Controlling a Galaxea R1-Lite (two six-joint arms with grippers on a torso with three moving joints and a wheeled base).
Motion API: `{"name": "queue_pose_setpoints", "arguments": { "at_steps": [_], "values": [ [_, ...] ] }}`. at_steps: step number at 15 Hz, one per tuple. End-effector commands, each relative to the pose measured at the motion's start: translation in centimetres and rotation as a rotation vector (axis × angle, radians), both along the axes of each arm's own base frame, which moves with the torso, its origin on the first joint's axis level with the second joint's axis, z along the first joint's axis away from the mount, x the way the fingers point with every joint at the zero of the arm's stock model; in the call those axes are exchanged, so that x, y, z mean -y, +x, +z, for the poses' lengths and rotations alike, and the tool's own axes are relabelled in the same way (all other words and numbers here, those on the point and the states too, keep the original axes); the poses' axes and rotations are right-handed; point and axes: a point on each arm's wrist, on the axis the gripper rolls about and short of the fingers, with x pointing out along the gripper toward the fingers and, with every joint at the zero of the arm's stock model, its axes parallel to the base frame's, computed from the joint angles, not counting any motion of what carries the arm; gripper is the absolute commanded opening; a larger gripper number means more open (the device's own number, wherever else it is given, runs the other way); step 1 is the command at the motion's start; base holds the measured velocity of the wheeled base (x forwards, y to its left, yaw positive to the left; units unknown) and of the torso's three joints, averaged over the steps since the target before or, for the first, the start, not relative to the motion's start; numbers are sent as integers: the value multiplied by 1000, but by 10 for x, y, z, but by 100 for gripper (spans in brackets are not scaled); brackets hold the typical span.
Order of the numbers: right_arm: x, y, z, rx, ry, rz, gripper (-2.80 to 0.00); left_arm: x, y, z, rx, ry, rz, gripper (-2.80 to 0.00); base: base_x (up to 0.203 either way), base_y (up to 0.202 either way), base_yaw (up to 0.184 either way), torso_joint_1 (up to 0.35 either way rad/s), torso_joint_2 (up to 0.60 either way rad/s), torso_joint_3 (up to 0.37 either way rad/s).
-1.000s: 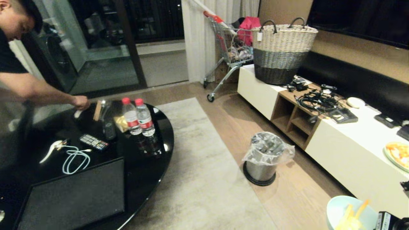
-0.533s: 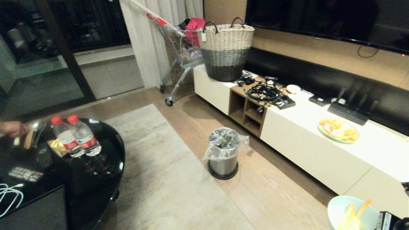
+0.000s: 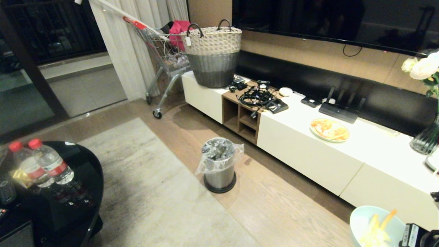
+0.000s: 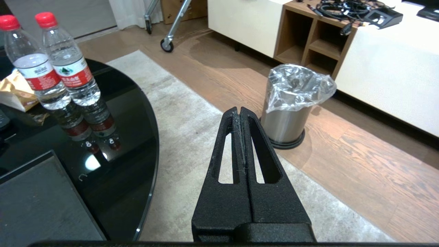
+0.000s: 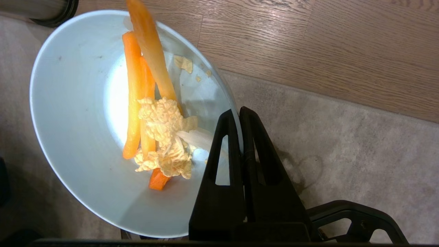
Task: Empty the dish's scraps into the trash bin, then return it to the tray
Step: Move the bowl over the trash can
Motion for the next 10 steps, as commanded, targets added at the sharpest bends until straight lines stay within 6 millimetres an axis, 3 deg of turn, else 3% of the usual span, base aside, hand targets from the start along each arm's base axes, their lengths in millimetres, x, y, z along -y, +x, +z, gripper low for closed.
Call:
{"name": "queue_pose_setpoints", "arguments": {
  "at_steps": [1, 10],
  "values": [
    [0, 0, 0, -3, 0, 0, -280, 0, 0, 0, 1, 0, 0, -280, 0, 0, 0, 0, 0, 0],
    [0, -4, 0, 4, -12, 29, -280, 0, 0, 0, 1, 0, 0, -280, 0, 0, 0, 0, 0, 0]
  ]
}}
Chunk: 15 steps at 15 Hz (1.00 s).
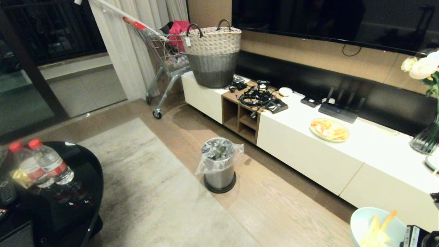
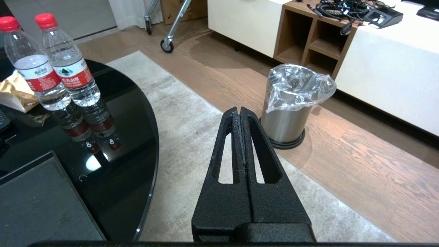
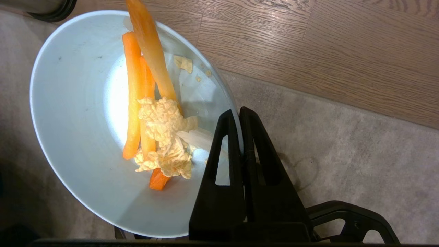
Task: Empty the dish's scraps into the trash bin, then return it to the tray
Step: Move the bowl over the trash can
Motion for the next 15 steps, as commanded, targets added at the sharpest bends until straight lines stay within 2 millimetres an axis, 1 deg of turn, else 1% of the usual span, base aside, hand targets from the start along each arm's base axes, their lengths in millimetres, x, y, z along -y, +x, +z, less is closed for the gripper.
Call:
{"name": "queue_pose_setpoints", "arguments": {
  "at_steps": [1, 15],
  "values": [
    [0, -2, 0, 0, 1, -1, -280, 0, 0, 0, 1, -1, 0, -280, 0, 0, 0, 0, 0, 0],
    [0, -2, -2, -10, 3, -4, -280, 0, 0, 0, 1, -1, 0, -280, 0, 0, 0, 0, 0, 0]
  ]
}}
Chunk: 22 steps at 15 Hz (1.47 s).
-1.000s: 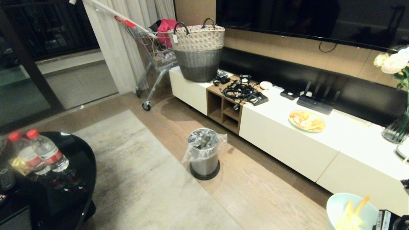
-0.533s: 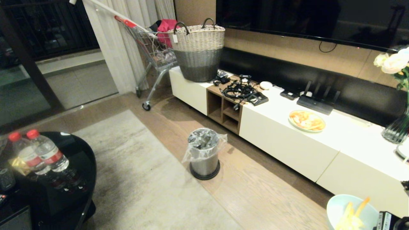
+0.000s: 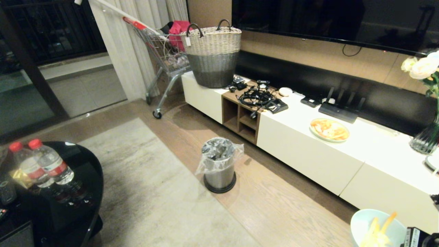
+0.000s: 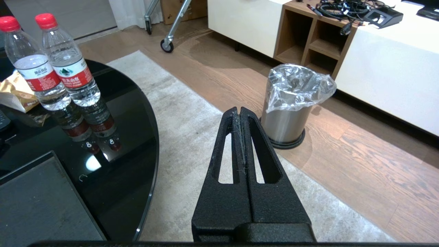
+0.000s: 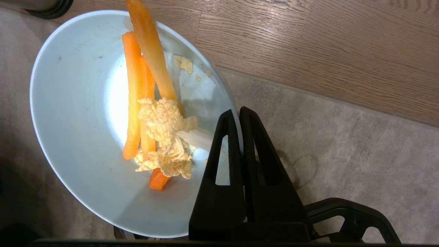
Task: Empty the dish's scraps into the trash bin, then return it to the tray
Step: Move the bowl over the trash can
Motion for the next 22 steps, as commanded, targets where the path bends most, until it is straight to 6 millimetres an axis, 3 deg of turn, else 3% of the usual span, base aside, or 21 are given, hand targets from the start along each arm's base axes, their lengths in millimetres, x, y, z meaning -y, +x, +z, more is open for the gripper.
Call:
{"name": "queue_pose_setpoints", "arguments": {
  "at_steps": [1, 22],
  "values": [
    [0, 0, 0, -2, 0, -1, -280, 0, 0, 0, 1, -1, 0, -280, 0, 0, 0, 0, 0, 0],
    [0, -2, -2, -10, -3, -1, -280, 0, 0, 0, 1, -1, -1, -280, 155, 0, 2, 3, 2, 2]
  ]
}}
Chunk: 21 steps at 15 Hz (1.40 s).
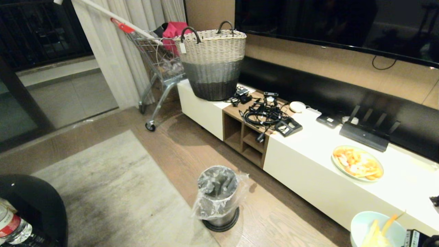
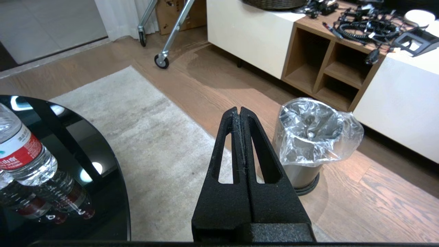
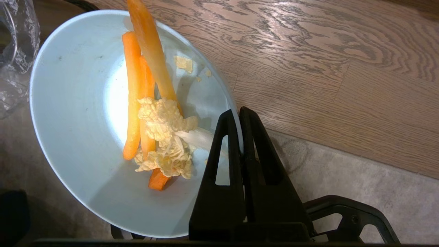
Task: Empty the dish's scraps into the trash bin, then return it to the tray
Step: Move the bowl over the trash can
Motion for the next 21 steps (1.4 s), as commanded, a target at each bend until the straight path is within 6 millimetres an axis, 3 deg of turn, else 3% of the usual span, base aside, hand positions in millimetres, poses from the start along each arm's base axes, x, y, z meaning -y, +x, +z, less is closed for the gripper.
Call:
{"name": "queue_pose_setpoints", "arguments": {
  "at_steps": [1, 21],
  "values": [
    [0, 0, 0, 1, 1, -3, -280, 0, 0, 0, 1, -1, 2, -280, 0, 0, 0, 0, 0, 0],
    [0, 1, 3, 17, -11, -6, -280, 0, 0, 0, 1, -2, 0, -280, 0, 0, 0, 0, 0, 0]
  ]
}}
